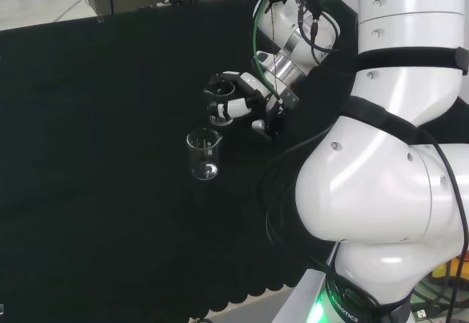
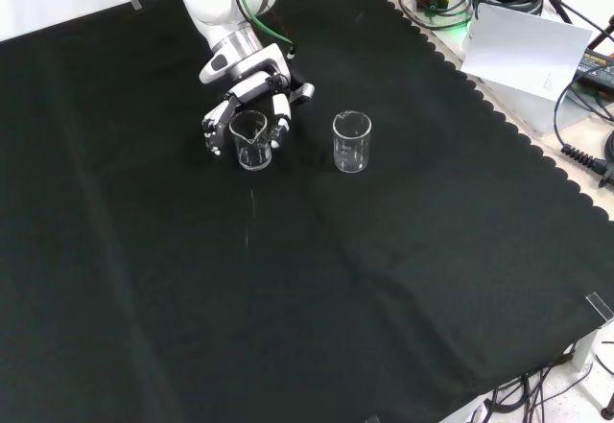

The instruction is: Pick up the beaker on the right.

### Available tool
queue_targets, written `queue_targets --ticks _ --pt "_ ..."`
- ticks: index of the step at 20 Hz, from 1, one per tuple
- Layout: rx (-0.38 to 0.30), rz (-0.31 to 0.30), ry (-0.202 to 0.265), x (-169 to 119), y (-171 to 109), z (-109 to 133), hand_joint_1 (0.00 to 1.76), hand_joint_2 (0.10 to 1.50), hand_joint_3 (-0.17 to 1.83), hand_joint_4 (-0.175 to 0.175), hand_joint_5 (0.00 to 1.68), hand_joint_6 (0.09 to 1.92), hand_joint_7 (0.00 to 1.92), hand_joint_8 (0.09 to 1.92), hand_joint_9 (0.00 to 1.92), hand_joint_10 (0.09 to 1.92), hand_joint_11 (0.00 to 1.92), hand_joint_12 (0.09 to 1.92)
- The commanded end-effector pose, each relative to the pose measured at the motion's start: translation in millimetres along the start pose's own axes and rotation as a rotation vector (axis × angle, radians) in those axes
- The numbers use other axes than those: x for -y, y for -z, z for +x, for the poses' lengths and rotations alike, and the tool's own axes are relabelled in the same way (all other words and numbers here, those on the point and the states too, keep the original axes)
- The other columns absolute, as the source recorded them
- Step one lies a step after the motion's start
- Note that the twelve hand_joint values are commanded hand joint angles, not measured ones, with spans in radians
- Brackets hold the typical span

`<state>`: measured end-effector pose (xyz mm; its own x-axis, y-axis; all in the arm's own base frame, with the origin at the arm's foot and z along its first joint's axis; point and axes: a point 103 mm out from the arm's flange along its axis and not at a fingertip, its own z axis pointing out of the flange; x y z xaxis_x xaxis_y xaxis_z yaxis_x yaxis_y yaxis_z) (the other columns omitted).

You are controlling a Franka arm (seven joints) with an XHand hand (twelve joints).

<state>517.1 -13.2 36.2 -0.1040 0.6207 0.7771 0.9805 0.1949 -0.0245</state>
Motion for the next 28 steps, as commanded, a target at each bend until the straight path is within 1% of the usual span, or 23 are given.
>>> queue_targets --ticks 1,3,4,5,6,7,8,9,10,11,12,13,16,17,18,19,21,23,25,28 --pt "-0.035 0.0 -0.03 -5.3 -5.0 0.4 1.17 0.58 0.7 -0.026 0.49 0.87 0.42 0.68 0.67 0.53 0.28 1.3" --pt "-0.039 -0.035 -0.056 -5.3 -4.6 -0.6 1.26 0.59 0.75 -0.041 0.53 0.98 0.46 0.69 0.73 0.53 0.4 1.26" --pt "-0.04 -0.061 -0.066 -4.9 -3.4 -0.4 1.29 0.6 0.77 -0.055 0.6 1.02 0.52 0.72 0.77 0.53 0.49 1.22" --pt "-0.044 -0.092 -0.071 -4.8 -1.2 0.5 1.25 0.71 0.66 -0.1 0.73 1.07 0.59 0.76 0.83 0.55 0.59 1.17" --pt "-0.024 -0.133 -0.073 -4.5 2.1 3.8 1.25 0.86 0.46 -0.135 0.82 1.09 0.73 0.89 0.91 0.59 0.71 1.11" --pt "-0.013 -0.165 -0.071 -4.4 5.7 6.2 1.3 0.93 0.3 -0.132 0.9 1.08 0.84 0.94 1.04 0.58 0.81 1.04" --pt "-0.002 -0.194 -0.065 -4.1 10.5 9.3 1.34 0.9 0.29 -0.124 0.98 1.02 0.98 0.88 1.2 0.48 0.93 0.96" --pt "0.011 -0.226 -0.057 -4.0 16.2 13.3 1.38 0.82 0.39 -0.13 1.05 0.94 1.11 0.81 1.35 0.34 1.03 0.89" --pt "0.021 -0.254 -0.05 -3.5 22.5 16.7 1.41 0.72 0.52 -0.147 1.11 0.87 1.21 0.74 1.47 0.21 1.11 0.84" --pt "0.035 -0.268 -0.037 -3.9 28.8 21.0 1.42 0.73 0.48 -0.16 1.18 0.73 1.24 0.69 1.52 0.12 1.16 0.8" --pt "0.051 -0.273 -0.023 -4.4 35.5 25.0 1.42 0.75 0.41 -0.168 1.25 0.59 1.26 0.64 1.54 0.09 1.19 0.77" --pt "0.071 -0.278 -0.009 -4.4 42.1 29.3 1.42 0.77 0.36 -0.172 1.29 0.5 1.27 0.61 1.55 0.09 1.2 0.74" --pt "0.132 -0.28 0.026 -3.0 63.9 39.3 1.43 0.78 0.33 -0.175 1.34 0.39 1.28 0.57 1.58 0.09 1.22 0.71" --pt "0.15 -0.27 0.035 -2.6 70.2 42.2 1.43 0.78 0.33 -0.175 1.35 0.38 1.27 0.56 1.58 0.09 1.23 0.71" --pt "0.17 -0.258 0.04 -1.8 76.0 44.3 1.46 0.8 0.29 -0.175 1.31 0.44 1.28 0.57 1.6 0.09 1.15 0.77" --pt "0.188 -0.242 0.043 -0.4 82.6 46.5 1.49 0.82 0.26 -0.175 1.28 0.5 1.29 0.56 1.61 0.09 1.08 0.82" --pt "0.226 -0.202 0.055 4.1 94.2 51.1 1.52 0.84 0.22 -0.175 1.26 0.54 1.32 0.53 1.63 0.09 1.04 0.82" --pt "0.262 -0.161 0.06 12.2 102.5 55.8 1.52 0.84 0.21 -0.175 1.26 0.54 1.33 0.51 1.63 0.09 1.04 0.81" --pt "0.302 -0.128 0.055 24.0 107.7 59.3 1.53 0.83 0.21 -0.175 1.26 0.53 1.34 0.5 1.63 0.09 1.05 0.79" --pt "0.326 -0.085 0.049 44.6 112.1 66.0 1.53 0.83 0.21 -0.175 1.26 0.53 1.34 0.5 1.63 0.09 1.06 0.78"
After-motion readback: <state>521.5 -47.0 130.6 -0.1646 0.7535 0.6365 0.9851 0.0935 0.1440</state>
